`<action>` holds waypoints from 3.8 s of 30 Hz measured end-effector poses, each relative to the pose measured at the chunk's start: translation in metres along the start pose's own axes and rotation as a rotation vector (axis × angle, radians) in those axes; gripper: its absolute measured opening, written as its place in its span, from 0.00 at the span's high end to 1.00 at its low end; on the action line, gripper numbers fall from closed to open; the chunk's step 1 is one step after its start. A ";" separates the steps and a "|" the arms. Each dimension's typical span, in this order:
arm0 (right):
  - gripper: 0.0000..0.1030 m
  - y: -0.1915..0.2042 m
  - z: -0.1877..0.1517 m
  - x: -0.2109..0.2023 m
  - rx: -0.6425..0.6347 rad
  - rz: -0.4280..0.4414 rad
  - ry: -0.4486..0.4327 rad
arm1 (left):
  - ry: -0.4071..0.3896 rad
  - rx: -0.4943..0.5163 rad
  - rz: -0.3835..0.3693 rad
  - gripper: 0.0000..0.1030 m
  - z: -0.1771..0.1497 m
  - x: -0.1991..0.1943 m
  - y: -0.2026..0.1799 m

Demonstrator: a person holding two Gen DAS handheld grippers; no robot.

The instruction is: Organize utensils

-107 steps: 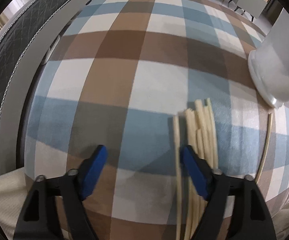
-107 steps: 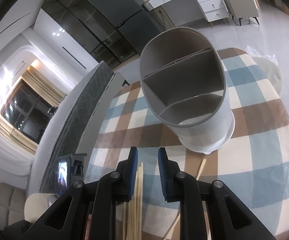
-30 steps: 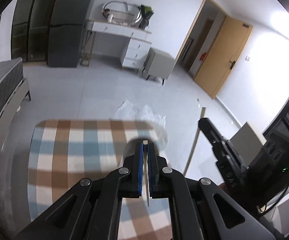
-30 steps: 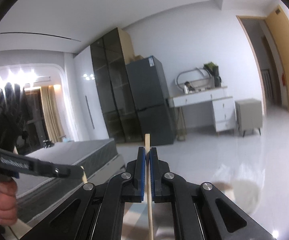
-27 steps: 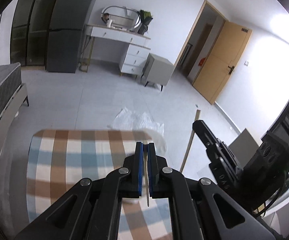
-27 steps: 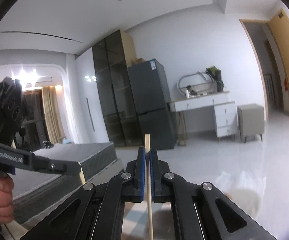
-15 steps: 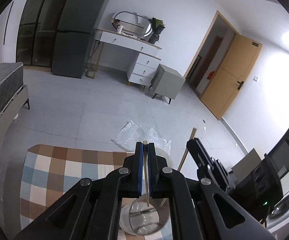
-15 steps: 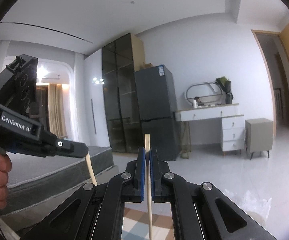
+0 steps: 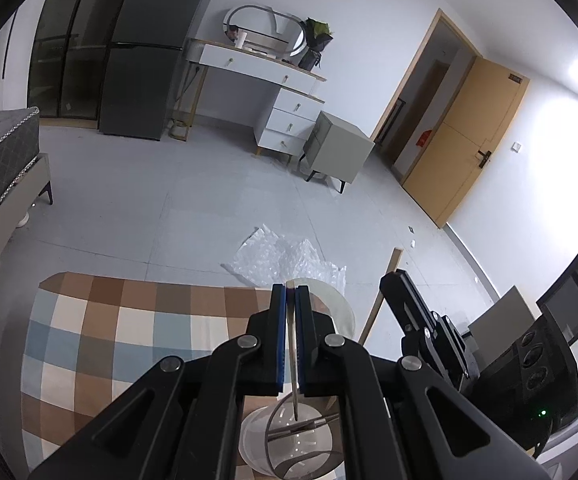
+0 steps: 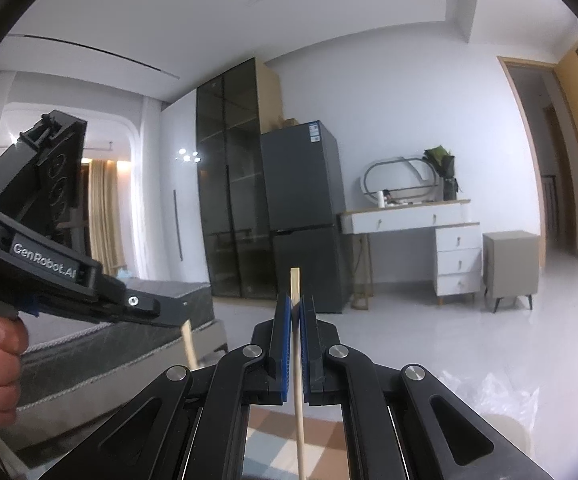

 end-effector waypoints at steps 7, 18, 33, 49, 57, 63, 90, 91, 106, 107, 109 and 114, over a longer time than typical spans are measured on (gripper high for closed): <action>0.96 0.008 -0.019 -0.012 -0.014 0.032 0.101 | 0.127 0.027 -0.019 1.00 -0.017 0.010 -0.011; 0.53 -0.010 -0.027 -0.053 0.116 0.008 0.228 | 0.188 -0.007 0.076 0.53 -0.026 -0.034 -0.001; 0.20 0.041 0.019 -0.140 0.121 -0.006 0.175 | 0.003 -0.060 0.205 0.28 -0.051 -0.165 0.005; 0.03 0.118 -0.017 -0.178 0.110 0.048 0.221 | -0.179 0.026 0.376 0.07 -0.128 -0.207 0.033; 0.00 0.136 -0.065 -0.179 0.124 0.043 0.316 | -0.151 0.007 0.413 0.07 -0.166 -0.171 0.072; 0.00 0.142 -0.110 -0.159 0.120 0.040 0.491 | -0.079 -0.068 0.425 0.07 -0.191 -0.129 0.115; 0.74 0.147 -0.278 -0.020 -0.105 0.036 1.201 | 0.152 -0.363 0.474 0.07 -0.233 -0.093 0.211; 0.74 0.147 -0.282 -0.016 -0.107 0.032 1.213 | 0.157 -0.369 0.470 0.07 -0.234 -0.092 0.212; 0.81 0.161 -0.295 -0.017 -0.212 0.027 1.323 | 0.186 -0.405 0.454 0.07 -0.237 -0.092 0.216; 0.81 0.161 -0.294 -0.016 -0.205 0.026 1.325 | 0.186 -0.407 0.457 0.07 -0.238 -0.093 0.217; 0.79 0.160 -0.293 -0.014 -0.197 0.022 1.320 | 0.188 -0.416 0.458 0.07 -0.238 -0.094 0.219; 0.79 0.164 -0.288 -0.010 -0.191 0.013 1.288 | 0.195 -0.425 0.460 0.07 -0.240 -0.094 0.223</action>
Point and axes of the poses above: each gripper's, at about its wrist camera, not at the fingertips, and x roughly the way its jaws point, y to its left, z to its top, the point moved 9 cm from there along x, roughly the way its jaws point, and after that the axes turned 3 degrees about y, right-handed, at the moved point
